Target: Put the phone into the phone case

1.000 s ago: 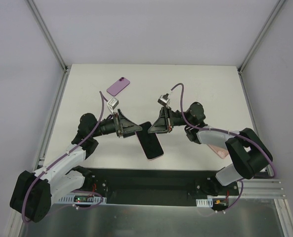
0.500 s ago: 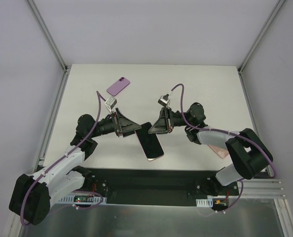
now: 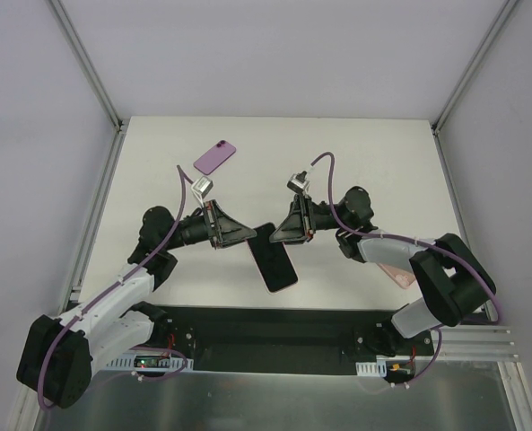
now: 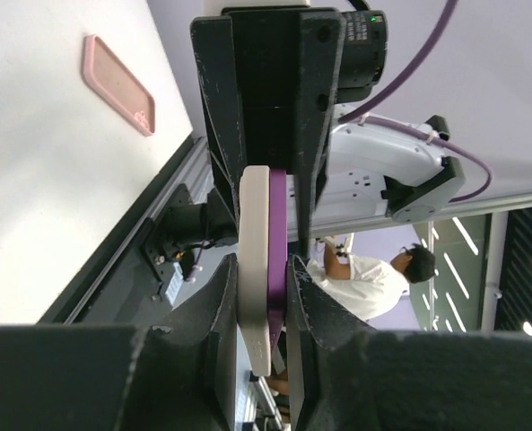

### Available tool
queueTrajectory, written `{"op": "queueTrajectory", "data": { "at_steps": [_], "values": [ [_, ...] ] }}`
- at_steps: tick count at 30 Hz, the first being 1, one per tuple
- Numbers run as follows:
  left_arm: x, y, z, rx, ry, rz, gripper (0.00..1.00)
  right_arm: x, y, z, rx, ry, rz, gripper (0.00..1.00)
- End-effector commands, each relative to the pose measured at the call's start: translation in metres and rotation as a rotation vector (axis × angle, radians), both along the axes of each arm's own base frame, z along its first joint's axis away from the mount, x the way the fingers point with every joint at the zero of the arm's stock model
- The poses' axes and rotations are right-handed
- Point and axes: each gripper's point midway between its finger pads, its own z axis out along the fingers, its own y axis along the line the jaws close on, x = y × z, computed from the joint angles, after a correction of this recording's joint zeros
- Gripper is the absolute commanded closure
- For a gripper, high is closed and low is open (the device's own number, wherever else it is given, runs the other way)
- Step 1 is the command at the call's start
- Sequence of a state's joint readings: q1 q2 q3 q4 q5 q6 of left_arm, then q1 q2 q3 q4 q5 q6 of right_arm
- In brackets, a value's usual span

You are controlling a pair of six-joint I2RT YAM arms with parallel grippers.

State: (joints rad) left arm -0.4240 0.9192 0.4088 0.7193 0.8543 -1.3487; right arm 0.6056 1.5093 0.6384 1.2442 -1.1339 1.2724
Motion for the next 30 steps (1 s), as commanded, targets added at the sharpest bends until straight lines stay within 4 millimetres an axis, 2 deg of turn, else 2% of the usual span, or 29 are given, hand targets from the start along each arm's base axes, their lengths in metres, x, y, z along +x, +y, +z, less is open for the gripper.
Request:
{"op": "queueTrajectory", "data": {
  "at_steps": [1, 2, 4, 8, 10, 12, 14, 16, 23, 30],
  "values": [
    [0.003, -0.001, -0.012, 0.089, -0.038, -0.005, 1.00, -0.012, -0.007, 0.054, 0.213, -0.278, -0.012, 0.62],
    [0.003, 0.000, -0.020, 0.121, -0.013, -0.004, 1.00, -0.011, -0.007, 0.055, 0.214, -0.276, -0.013, 0.61],
    [0.003, 0.001, -0.024, 0.149, -0.040, -0.007, 1.00, -0.009, -0.006, 0.057, 0.215, -0.276, -0.015, 0.61],
    [0.002, 0.001, -0.032, 0.192, -0.051, -0.023, 1.00, -0.006, -0.004, 0.056, 0.212, -0.266, -0.012, 0.73],
    [0.002, 0.001, -0.034, 0.202, -0.047, -0.026, 1.00, -0.006, -0.003, 0.056, 0.213, -0.266, -0.012, 0.75],
    [0.002, 0.001, -0.034, 0.202, -0.049, -0.030, 1.00, -0.005, -0.003, 0.057, 0.214, -0.263, -0.016, 0.72],
    [0.000, 0.000, -0.033, 0.200, -0.059, -0.046, 1.00, -0.003, -0.002, 0.057, 0.215, -0.258, -0.023, 0.63],
    [-0.003, -0.001, -0.032, 0.198, -0.069, -0.064, 1.00, 0.000, -0.002, 0.058, 0.214, -0.244, -0.030, 0.59],
    [-0.004, -0.001, -0.038, 0.212, -0.095, -0.083, 1.00, 0.006, 0.002, 0.070, 0.232, -0.222, -0.043, 0.58],
    [-0.004, -0.002, -0.040, 0.214, -0.102, -0.097, 1.00, 0.010, 0.003, 0.067, 0.225, -0.192, -0.051, 0.60]
  ]
}}
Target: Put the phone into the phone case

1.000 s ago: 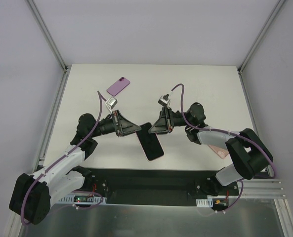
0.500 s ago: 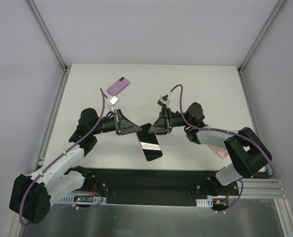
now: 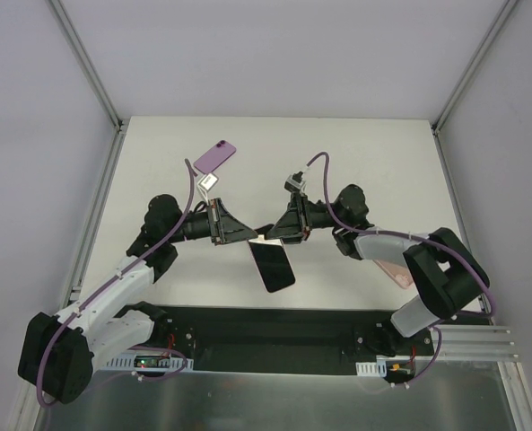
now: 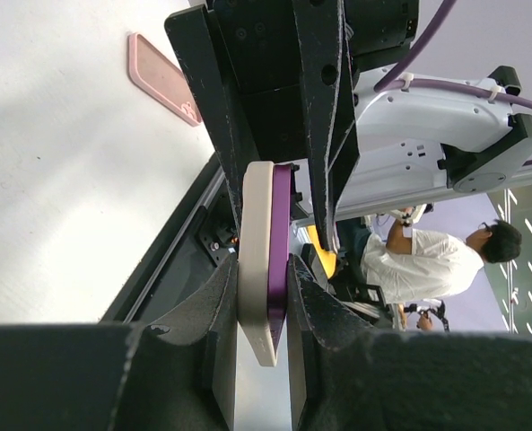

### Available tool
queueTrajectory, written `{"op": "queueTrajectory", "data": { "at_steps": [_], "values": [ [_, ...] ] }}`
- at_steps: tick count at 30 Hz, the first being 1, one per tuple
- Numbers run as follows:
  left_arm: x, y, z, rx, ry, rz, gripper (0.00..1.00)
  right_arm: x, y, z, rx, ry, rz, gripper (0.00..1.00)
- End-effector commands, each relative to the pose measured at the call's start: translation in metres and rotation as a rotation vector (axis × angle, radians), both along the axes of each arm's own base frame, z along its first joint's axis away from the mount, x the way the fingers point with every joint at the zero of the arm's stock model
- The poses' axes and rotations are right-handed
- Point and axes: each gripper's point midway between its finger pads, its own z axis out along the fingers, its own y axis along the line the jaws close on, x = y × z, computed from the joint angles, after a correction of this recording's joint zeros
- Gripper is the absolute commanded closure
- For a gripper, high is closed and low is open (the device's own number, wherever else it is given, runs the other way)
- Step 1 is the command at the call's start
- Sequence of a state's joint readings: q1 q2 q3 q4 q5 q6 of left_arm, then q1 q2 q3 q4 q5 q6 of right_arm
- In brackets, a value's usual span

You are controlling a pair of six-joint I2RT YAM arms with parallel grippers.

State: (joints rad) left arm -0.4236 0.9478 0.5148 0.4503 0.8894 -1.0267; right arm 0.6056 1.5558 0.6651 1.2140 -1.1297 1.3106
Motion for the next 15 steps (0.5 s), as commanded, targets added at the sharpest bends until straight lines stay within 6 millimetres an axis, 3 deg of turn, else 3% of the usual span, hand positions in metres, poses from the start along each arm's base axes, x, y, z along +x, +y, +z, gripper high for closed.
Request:
{"op": "queueTrajectory", "data": {
  "at_steps": [1, 6, 7, 10, 12, 13, 15],
  "values": [
    [-0.008, -0.001, -0.021, 0.053, 0.031, -0.055, 1.00, 0.002, -0.002, 0.074, 0.257, -0.266, -0.062, 0.59],
    [-0.010, -0.001, -0.021, 0.052, 0.023, -0.077, 1.00, 0.008, 0.001, 0.074, 0.255, -0.237, -0.071, 0.60],
    [-0.010, -0.002, -0.022, 0.052, 0.025, -0.083, 1.00, 0.009, 0.002, 0.073, 0.255, -0.233, -0.073, 0.71],
    [-0.010, -0.002, -0.023, 0.051, 0.037, -0.085, 1.00, 0.008, 0.002, 0.072, 0.253, -0.247, -0.066, 0.91],
    [-0.010, -0.002, -0.021, 0.044, 0.039, -0.085, 1.00, 0.004, 0.000, 0.072, 0.253, -0.266, -0.058, 0.96],
    [-0.009, -0.003, -0.018, 0.036, 0.046, -0.083, 0.88, 0.002, -0.002, 0.070, 0.250, -0.279, -0.054, 0.98],
    [-0.007, -0.003, -0.016, 0.032, 0.054, -0.070, 0.74, -0.001, -0.005, 0.069, 0.250, -0.300, -0.052, 0.98]
  ]
}}
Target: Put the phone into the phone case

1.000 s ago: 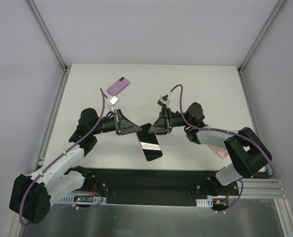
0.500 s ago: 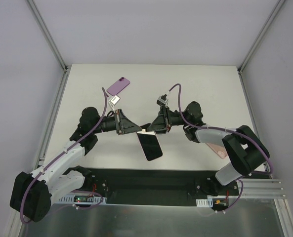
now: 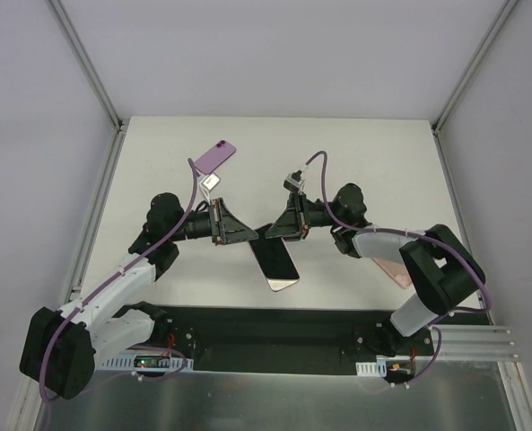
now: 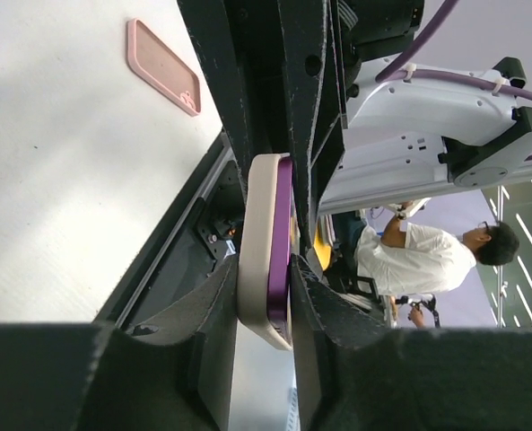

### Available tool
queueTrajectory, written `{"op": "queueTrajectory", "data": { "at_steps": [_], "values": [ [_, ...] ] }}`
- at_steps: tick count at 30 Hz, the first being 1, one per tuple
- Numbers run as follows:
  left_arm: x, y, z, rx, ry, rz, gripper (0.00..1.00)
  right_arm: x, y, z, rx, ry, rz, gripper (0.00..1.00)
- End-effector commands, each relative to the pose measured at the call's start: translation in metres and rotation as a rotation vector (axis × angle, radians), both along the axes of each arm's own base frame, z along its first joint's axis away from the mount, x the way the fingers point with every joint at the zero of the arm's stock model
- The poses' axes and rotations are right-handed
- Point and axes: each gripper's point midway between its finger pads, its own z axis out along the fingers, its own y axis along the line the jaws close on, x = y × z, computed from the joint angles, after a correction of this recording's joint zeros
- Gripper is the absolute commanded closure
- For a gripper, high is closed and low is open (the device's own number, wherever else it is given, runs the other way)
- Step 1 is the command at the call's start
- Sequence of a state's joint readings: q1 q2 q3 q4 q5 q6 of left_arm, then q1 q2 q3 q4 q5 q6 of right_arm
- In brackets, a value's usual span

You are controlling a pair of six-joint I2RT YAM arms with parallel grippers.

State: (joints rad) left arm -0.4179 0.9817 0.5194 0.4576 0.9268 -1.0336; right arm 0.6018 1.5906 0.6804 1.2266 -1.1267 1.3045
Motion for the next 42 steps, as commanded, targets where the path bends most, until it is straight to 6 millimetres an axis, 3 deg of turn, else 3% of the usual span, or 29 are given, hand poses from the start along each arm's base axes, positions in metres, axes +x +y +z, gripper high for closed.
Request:
{"op": "queueTrajectory", "data": {
  "at_steps": [1, 12, 20, 23, 24, 25, 27, 32, 35, 38, 39, 41, 42],
  "values": [
    [-0.005, -0.002, -0.008, 0.019, 0.031, -0.031, 0.64, -0.009, -0.010, 0.070, 0.247, -0.315, -0.045, 0.98],
    [-0.002, -0.004, 0.018, -0.102, 0.071, -0.005, 0.47, -0.015, -0.020, 0.057, 0.223, -0.350, -0.031, 0.99],
    [-0.002, -0.002, 0.023, -0.106, 0.061, 0.015, 0.45, -0.014, -0.020, 0.054, 0.218, -0.349, -0.033, 0.99],
    [-0.002, -0.002, 0.025, -0.107, 0.051, 0.014, 0.54, -0.014, -0.020, 0.052, 0.214, -0.341, -0.034, 0.98],
    [-0.001, -0.002, 0.024, -0.103, 0.046, 0.016, 0.62, -0.014, -0.020, 0.052, 0.214, -0.339, -0.034, 0.98],
    [-0.002, -0.002, 0.023, -0.095, 0.051, 0.014, 0.79, -0.014, -0.020, 0.053, 0.216, -0.341, -0.034, 0.99],
    [0.001, -0.003, 0.021, -0.073, 0.037, 0.017, 0.99, -0.013, -0.020, 0.053, 0.216, -0.338, -0.037, 0.96],
    [0.002, 0.001, -0.002, 0.062, 0.078, 0.041, 1.00, -0.011, -0.019, 0.057, 0.220, -0.328, -0.041, 0.81],
    [0.005, 0.001, -0.004, 0.108, 0.039, 0.053, 1.00, -0.009, -0.018, 0.060, 0.226, -0.325, -0.047, 0.71],
    [0.005, 0.001, -0.005, 0.114, 0.033, 0.048, 1.00, -0.006, -0.016, 0.060, 0.223, -0.317, -0.048, 0.73],
    [0.006, 0.000, -0.004, 0.113, 0.030, 0.048, 1.00, -0.006, -0.016, 0.060, 0.223, -0.313, -0.049, 0.81],
    [0.005, 0.000, -0.003, 0.110, 0.028, 0.042, 1.00, -0.004, -0.016, 0.059, 0.222, -0.312, -0.053, 0.88],
    [0.004, 0.001, -0.001, 0.106, 0.027, 0.045, 0.80, -0.004, -0.016, 0.059, 0.224, -0.309, -0.060, 0.91]
  ]
}}
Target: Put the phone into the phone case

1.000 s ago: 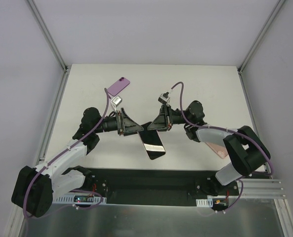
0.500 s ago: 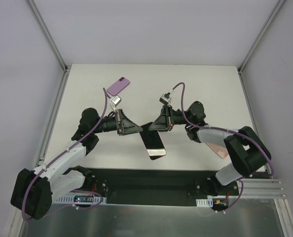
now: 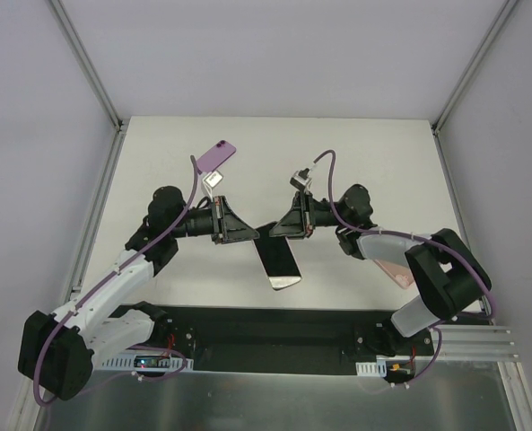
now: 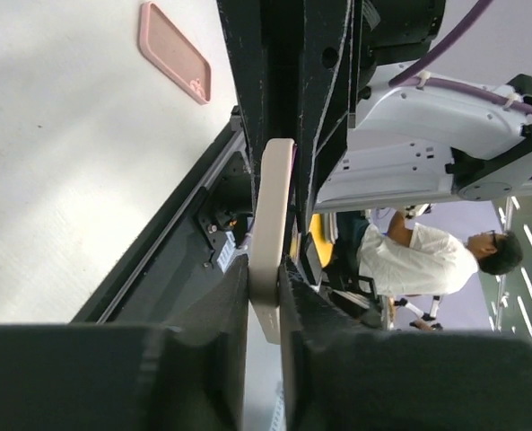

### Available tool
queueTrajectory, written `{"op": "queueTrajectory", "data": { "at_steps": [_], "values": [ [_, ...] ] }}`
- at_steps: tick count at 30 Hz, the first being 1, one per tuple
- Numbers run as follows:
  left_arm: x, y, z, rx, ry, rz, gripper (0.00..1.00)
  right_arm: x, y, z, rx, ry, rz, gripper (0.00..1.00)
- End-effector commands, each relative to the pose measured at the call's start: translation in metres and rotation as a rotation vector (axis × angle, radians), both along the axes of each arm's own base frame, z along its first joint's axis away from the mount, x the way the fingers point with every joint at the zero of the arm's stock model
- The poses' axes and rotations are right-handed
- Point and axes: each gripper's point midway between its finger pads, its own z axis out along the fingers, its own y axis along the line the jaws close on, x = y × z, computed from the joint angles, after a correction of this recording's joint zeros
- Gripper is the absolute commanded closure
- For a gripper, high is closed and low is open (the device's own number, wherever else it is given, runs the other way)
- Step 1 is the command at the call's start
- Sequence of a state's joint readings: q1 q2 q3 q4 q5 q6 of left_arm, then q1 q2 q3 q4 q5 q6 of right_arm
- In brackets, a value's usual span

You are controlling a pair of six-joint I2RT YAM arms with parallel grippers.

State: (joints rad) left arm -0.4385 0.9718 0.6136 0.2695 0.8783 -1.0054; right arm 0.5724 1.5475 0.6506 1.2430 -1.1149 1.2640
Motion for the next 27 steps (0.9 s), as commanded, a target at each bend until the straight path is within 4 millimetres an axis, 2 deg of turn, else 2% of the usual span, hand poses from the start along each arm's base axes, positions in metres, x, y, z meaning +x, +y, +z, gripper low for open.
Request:
{"op": "queueTrajectory", "data": {
  "at_steps": [1, 2, 3, 4, 6, 8, 9, 10, 16, 19, 20, 22, 23, 24, 27],
  "values": [
    [0.003, 0.003, -0.010, 0.057, -0.020, 0.027, 0.71, -0.006, -0.006, 0.055, 0.196, -0.249, -0.017, 0.92],
    [0.003, 0.004, -0.009, 0.055, -0.023, 0.031, 0.63, -0.005, -0.006, 0.056, 0.198, -0.245, -0.023, 0.92],
    [0.002, 0.005, -0.007, 0.051, -0.030, 0.037, 0.49, -0.003, -0.006, 0.059, 0.205, -0.242, -0.040, 0.94],
    [0.002, 0.005, -0.007, 0.050, -0.035, 0.047, 0.47, 0.002, -0.007, 0.060, 0.206, -0.232, -0.056, 0.95],
    [-0.001, 0.006, -0.010, 0.040, -0.023, 0.051, 0.43, 0.007, -0.007, 0.064, 0.218, -0.224, -0.084, 0.95],
    [-0.001, 0.004, -0.004, -0.016, -0.053, 0.046, 0.41, 0.012, -0.008, 0.070, 0.229, -0.224, -0.104, 0.95],
    [-0.004, 0.003, -0.010, -0.034, -0.007, 0.046, 0.40, 0.014, -0.007, 0.072, 0.239, -0.222, -0.120, 0.95],
    [-0.003, 0.002, -0.005, -0.060, -0.031, 0.043, 0.40, 0.016, -0.007, 0.075, 0.245, -0.223, -0.128, 0.95],
    [-0.004, -0.011, -0.005, -0.068, -0.021, 0.011, 0.40, 0.031, -0.005, 0.078, 0.268, -0.203, -0.207, 0.95],
    [-0.003, -0.018, -0.007, -0.063, -0.007, -0.003, 0.44, 0.035, -0.005, 0.074, 0.265, -0.189, -0.233, 0.95],
    [-0.003, -0.020, -0.009, -0.062, 0.004, -0.008, 0.49, 0.036, -0.004, 0.072, 0.262, -0.185, -0.236, 0.94],
    [-0.003, -0.023, -0.007, -0.075, -0.007, -0.018, 0.60, 0.037, -0.005, 0.068, 0.255, -0.178, -0.244, 0.91],
    [-0.003, -0.025, -0.008, -0.074, -0.001, -0.024, 0.66, 0.037, -0.005, 0.067, 0.249, -0.174, -0.243, 0.87],
    [-0.002, -0.025, -0.007, -0.078, -0.007, -0.027, 0.81, 0.037, -0.005, 0.063, 0.239, -0.175, -0.245, 0.84],
    [-0.005, -0.026, -0.005, -0.082, -0.019, -0.048, 1.00, 0.039, -0.008, 0.055, 0.201, -0.178, -0.245, 0.70]
  ]
}}
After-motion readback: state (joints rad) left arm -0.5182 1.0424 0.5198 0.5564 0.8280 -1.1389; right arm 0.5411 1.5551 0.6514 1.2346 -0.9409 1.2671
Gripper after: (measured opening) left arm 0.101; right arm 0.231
